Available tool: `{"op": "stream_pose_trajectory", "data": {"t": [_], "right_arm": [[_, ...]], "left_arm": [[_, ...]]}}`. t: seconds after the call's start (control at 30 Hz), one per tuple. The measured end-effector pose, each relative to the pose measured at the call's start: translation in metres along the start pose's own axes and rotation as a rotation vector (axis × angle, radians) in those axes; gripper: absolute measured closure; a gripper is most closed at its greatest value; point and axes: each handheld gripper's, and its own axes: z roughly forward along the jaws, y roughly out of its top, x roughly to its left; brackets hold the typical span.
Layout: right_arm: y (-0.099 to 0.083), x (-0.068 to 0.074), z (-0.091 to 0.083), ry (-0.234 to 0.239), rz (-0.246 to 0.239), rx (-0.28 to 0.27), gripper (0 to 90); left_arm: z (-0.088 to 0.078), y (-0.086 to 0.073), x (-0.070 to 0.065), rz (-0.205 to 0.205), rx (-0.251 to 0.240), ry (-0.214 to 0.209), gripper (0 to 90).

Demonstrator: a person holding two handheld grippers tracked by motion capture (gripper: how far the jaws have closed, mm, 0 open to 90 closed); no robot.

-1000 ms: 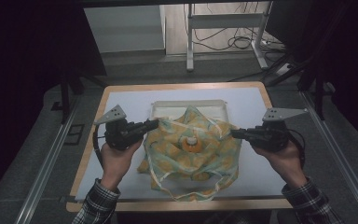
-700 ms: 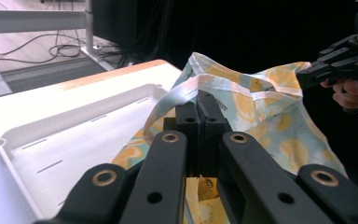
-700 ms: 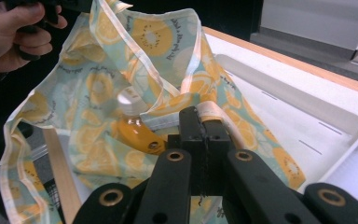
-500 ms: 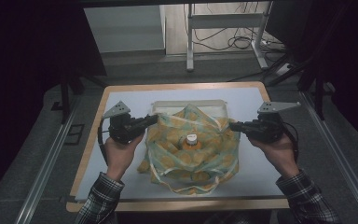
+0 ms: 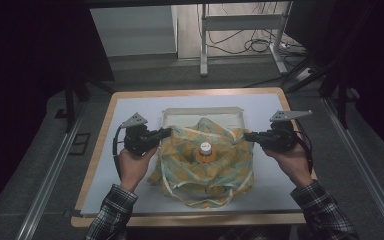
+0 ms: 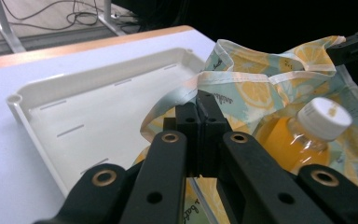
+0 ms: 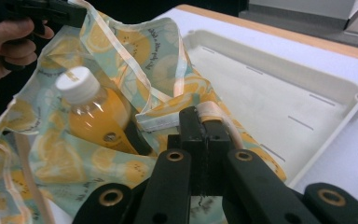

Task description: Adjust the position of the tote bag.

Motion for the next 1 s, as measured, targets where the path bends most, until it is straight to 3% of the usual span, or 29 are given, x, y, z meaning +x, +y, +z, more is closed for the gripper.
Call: {"op": "stream_pose_trajectory", "data": {"t": [0.6,1.0], "right_arm": [[-0.030,-0.006,0.027,-0.029,0.001,0.080,88.8],[-0.046,-0.012,0.034,-0.039,0.015,0.095,88.7]], "left_arm": [[0.024,-0.042,0.012,-0.045,0.086,0.006,88.9],[0.032,-0.054,0.013,-0.043,0.122,-0.006,88.4]]}}
